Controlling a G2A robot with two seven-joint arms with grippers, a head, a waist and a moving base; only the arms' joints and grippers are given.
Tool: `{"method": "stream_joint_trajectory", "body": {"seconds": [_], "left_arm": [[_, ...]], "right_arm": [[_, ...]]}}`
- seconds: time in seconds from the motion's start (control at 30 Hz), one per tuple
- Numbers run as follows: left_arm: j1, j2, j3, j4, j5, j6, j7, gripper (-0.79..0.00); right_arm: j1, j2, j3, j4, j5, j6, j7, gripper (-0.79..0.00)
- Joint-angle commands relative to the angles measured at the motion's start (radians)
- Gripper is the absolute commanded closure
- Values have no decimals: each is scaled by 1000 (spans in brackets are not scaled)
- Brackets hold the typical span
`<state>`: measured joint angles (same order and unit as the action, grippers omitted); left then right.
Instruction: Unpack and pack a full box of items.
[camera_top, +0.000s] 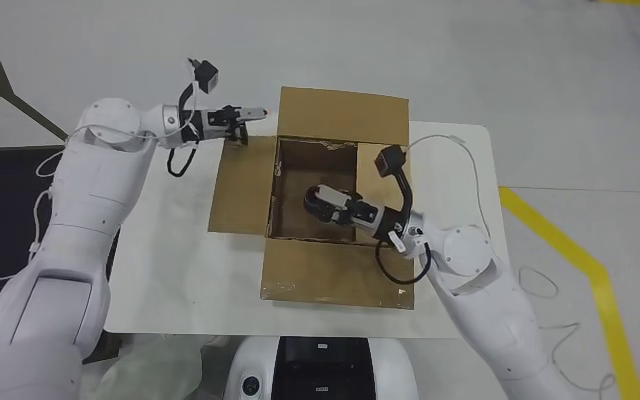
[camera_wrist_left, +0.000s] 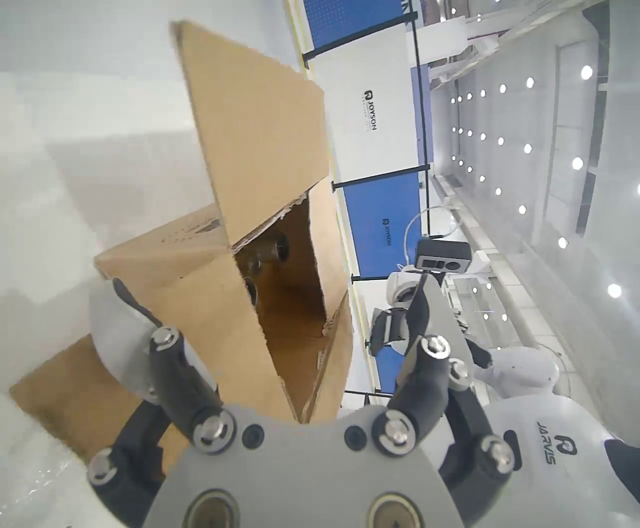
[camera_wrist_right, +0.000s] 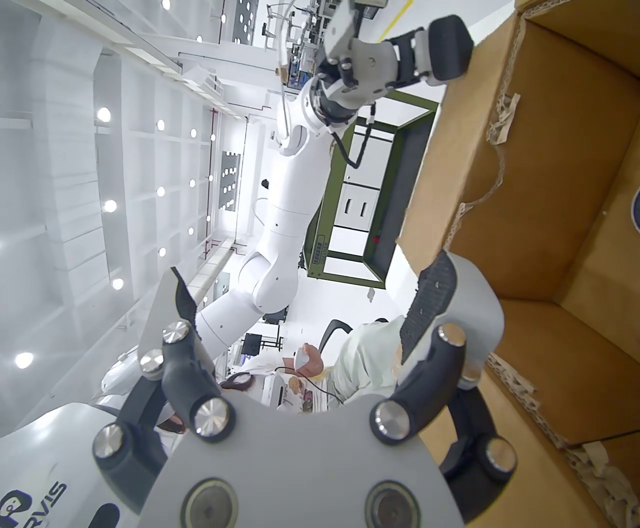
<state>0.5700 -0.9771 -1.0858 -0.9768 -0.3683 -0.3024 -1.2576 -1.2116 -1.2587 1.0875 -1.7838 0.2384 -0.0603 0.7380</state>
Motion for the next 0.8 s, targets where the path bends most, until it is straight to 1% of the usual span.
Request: {"method": "stream_joint_trajectory", "body": {"seconds": [0.0,0.2,0.4,0.53,0.77], "left_arm": [[4,4,-11,-34,-3,4,-9,-785],[11,8,-13,-134,8,42,-16,-785],[8,4,-2,-217,7,102,12,-785],[0,-6,28,-257,10,142,37,-785],[-28,-34,119,-307,38,198,82,-785]], "right_arm": [[-7,4,8,-8,-9,7,16,-785],[-48,19,49,-35,-14,31,76,-785],[-108,37,103,-88,-29,64,111,-785],[-149,47,143,-124,-33,77,121,-785],[-200,61,196,-151,-23,83,127,-785]]}}
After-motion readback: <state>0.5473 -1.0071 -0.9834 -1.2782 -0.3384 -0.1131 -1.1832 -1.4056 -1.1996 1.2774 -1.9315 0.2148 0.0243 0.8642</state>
